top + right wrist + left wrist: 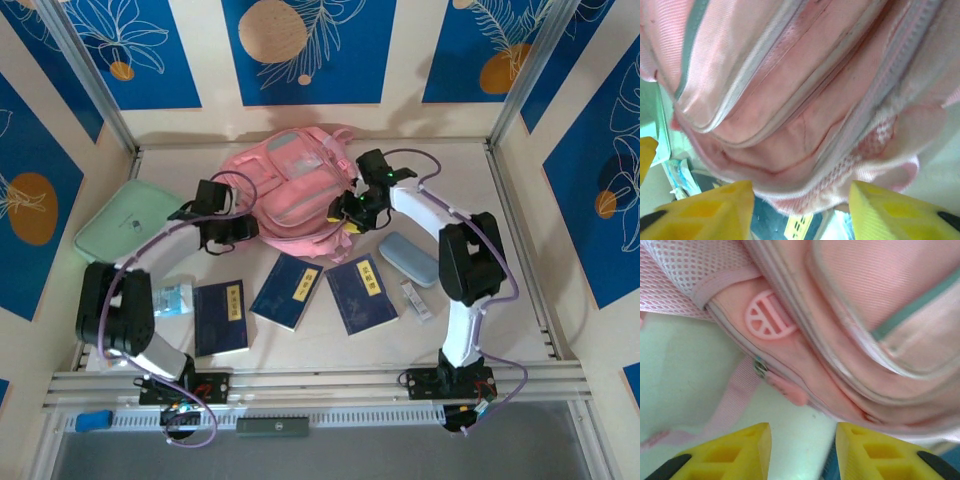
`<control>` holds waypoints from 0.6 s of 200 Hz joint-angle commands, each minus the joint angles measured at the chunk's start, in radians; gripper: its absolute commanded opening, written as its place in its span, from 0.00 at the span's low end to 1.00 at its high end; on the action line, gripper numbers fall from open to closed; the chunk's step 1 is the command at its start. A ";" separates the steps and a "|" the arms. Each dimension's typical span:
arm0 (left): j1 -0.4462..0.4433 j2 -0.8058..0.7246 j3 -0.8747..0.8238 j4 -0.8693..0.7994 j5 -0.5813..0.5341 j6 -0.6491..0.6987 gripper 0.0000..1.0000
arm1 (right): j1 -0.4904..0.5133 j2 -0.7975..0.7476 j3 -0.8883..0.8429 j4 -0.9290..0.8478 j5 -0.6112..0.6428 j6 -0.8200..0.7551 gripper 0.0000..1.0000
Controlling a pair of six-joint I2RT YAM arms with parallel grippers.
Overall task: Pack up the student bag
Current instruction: Unzip the student bag at the top-center of the table, then pick up the book from the bottom-center of the table.
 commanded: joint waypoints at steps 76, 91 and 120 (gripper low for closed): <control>-0.479 -0.367 -0.287 0.082 -0.108 -0.551 0.54 | -0.019 -0.485 -0.486 -0.211 0.073 -0.057 0.70; -0.561 -0.343 -0.298 0.144 -0.138 -0.614 0.55 | -0.023 -0.505 -0.563 -0.183 0.054 -0.043 0.71; -0.680 -0.239 -0.274 0.247 -0.191 -0.676 0.56 | -0.043 -0.490 -0.638 -0.137 0.052 -0.056 0.71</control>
